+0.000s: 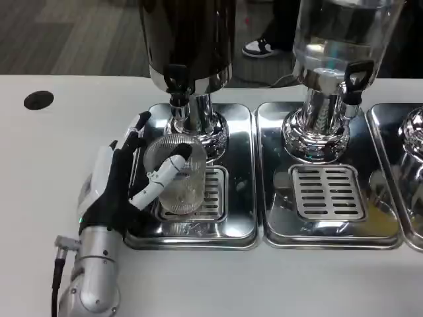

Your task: Grasp the cup under the faucet to collect the drink, then remove the cup.

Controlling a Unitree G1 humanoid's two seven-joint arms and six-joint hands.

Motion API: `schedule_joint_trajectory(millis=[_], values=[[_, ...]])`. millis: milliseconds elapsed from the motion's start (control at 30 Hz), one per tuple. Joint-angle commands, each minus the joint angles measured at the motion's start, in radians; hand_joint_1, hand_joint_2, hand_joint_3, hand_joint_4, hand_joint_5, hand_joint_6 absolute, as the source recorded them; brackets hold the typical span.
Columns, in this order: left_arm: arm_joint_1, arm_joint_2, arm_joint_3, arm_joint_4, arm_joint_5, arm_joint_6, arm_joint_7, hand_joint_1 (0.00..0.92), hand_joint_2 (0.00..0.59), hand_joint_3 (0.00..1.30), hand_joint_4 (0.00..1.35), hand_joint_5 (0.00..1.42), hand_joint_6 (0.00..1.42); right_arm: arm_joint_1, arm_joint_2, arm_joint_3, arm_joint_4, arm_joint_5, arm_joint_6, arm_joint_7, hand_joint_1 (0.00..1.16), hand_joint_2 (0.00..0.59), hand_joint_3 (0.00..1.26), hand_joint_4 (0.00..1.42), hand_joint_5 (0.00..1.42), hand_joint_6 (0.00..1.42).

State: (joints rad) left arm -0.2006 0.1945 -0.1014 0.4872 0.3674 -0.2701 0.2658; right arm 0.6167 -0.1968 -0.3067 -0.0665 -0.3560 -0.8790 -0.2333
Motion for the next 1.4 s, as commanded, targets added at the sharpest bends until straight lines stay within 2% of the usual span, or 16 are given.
schedule_joint_trajectory(millis=[33, 367, 567, 733, 933, 1033, 1400], values=[[0.033, -0.007, 0.006, -0.046, -0.004, -0.022, 0.019, 0.18, 0.111, 0.13, 0.0, 0.18, 0.0, 0.006, 0.004, -0.007, 0.001, 0.011, -0.017, 0.001, 0.72, 0.546, 0.41, 0.37, 0.31, 0.2], [0.147, -0.01, 0.035, -0.211, -0.047, -0.028, -0.004, 0.156, 0.093, 0.12, 0.0, 0.18, 0.0, 0.001, 0.006, -0.004, 0.002, 0.012, -0.013, 0.004, 0.72, 0.546, 0.41, 0.37, 0.31, 0.2], [0.219, 0.007, 0.051, -0.339, -0.055, -0.019, -0.042, 0.126, 0.089, 0.1, 0.0, 0.12, 0.0, 0.002, 0.009, -0.001, -0.008, 0.012, -0.009, 0.009, 0.72, 0.546, 0.41, 0.37, 0.31, 0.2], [0.238, 0.024, 0.07, -0.39, -0.058, -0.006, -0.076, 0.116, 0.083, 0.09, 0.0, 0.06, 0.0, 0.004, 0.012, -0.003, -0.024, 0.016, -0.004, 0.014, 0.72, 0.546, 0.41, 0.37, 0.31, 0.2], [0.221, 0.048, 0.096, -0.447, -0.074, 0.042, -0.142, 0.098, 0.073, 0.08, 0.0, 0.01, 0.0, 0.009, 0.022, -0.003, -0.041, 0.016, 0.0, 0.018, 0.72, 0.546, 0.41, 0.37, 0.31, 0.2], [0.184, 0.058, 0.097, -0.483, -0.07, 0.093, -0.176, 0.089, 0.074, 0.08, 0.0, 0.0, 0.0, 0.013, 0.027, -0.004, -0.043, 0.016, -0.004, 0.021, 0.72, 0.546, 0.41, 0.37, 0.31, 0.2], [0.089, 0.039, 0.05, -0.597, -0.034, 0.248, -0.242, 0.072, 0.081, 0.09, 0.0, 0.0, 0.0, 0.022, 0.032, -0.011, -0.038, 0.029, -0.016, 0.019, 0.72, 0.546, 0.41, 0.37, 0.31, 0.2]])
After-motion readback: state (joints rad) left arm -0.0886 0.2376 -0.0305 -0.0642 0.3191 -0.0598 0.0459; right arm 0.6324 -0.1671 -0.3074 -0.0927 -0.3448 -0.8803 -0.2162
